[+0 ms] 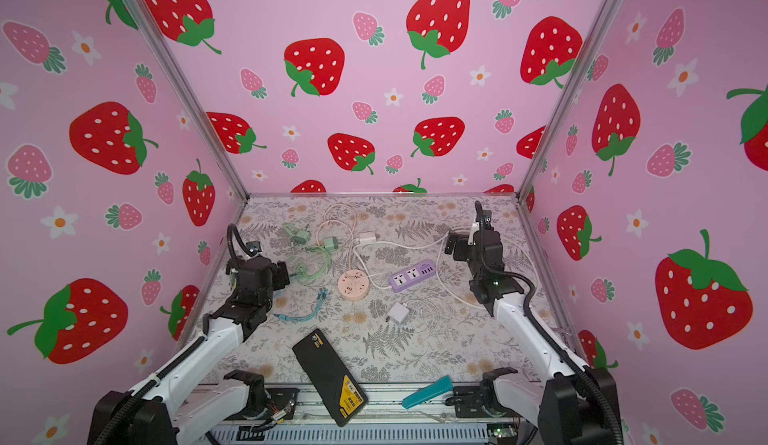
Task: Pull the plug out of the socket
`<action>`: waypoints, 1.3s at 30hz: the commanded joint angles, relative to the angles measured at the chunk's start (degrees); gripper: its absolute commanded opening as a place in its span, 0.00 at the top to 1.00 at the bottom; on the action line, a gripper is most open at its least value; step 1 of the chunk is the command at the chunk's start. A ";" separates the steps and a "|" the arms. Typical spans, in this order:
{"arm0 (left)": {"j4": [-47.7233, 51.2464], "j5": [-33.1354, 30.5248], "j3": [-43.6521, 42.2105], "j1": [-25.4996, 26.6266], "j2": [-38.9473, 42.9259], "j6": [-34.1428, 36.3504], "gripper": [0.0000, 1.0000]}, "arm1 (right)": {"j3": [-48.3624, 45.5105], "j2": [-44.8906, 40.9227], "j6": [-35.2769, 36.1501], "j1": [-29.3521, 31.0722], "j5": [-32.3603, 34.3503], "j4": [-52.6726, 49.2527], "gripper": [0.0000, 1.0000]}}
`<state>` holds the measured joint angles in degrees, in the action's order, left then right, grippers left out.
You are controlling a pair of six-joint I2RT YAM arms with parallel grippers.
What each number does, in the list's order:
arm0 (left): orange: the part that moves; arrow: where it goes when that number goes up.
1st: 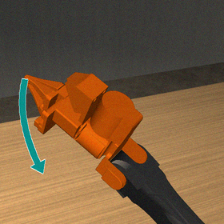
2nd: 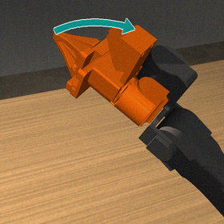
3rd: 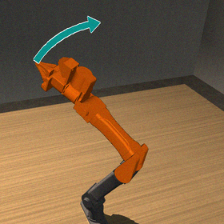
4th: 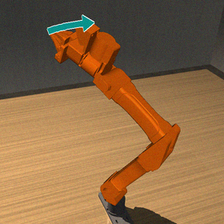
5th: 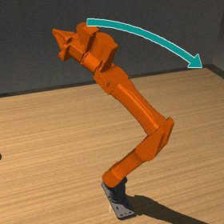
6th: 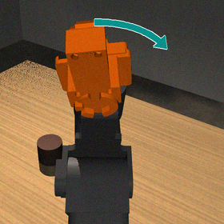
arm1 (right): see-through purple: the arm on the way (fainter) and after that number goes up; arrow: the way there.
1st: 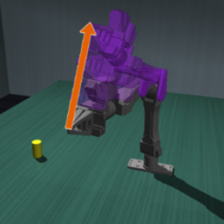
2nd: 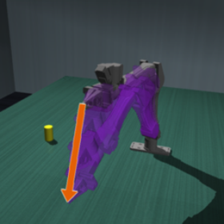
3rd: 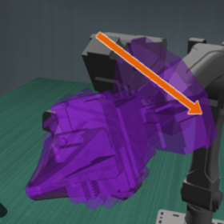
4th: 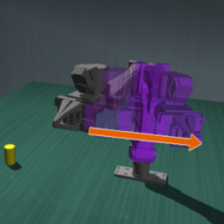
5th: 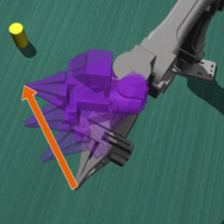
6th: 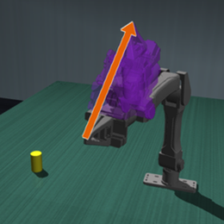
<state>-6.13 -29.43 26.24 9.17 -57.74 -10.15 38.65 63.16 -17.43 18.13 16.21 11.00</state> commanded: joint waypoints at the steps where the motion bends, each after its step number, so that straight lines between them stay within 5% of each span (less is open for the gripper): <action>1: -12.09 -4.49 -5.64 -3.41 0.45 -0.83 0.16 | -8.86 -2.98 1.77 -0.82 22.76 13.23 0.00; 6: -19.59 -0.06 -8.35 -7.93 -3.88 -0.98 0.15 | -18.55 -1.98 4.34 -5.66 23.16 27.94 0.00; 13: -35.24 9.39 -7.21 -9.30 -16.62 1.61 0.12 | -26.60 10.15 9.60 -9.03 16.31 53.92 0.00; 16: -38.66 13.80 -4.89 -10.12 -22.77 1.56 0.13 | -23.86 15.43 9.17 -10.68 11.96 52.02 0.00; 20: -42.98 16.65 -4.95 -10.03 -27.52 2.85 0.15 | -30.18 21.04 10.97 -10.57 8.88 68.39 0.00; 26: -39.96 18.05 -2.14 -9.18 -30.00 4.50 0.10 | -30.40 26.82 14.76 -10.50 0.44 74.76 0.00; 28: -41.53 17.41 -2.76 -9.17 -30.33 4.34 0.01 | -28.80 27.05 15.23 -10.16 0.60 71.05 0.00; 32: -40.99 16.86 -2.51 -8.96 -30.28 4.33 0.01 | -24.53 26.76 14.52 -10.01 2.93 62.67 0.00; 39: -39.66 15.86 -1.56 -8.07 -30.66 5.39 0.01 | -24.68 26.96 14.66 -9.90 2.95 63.27 0.00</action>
<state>-45.21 -12.64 22.59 0.54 -87.83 -5.74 13.72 90.26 -3.53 8.03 19.03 74.94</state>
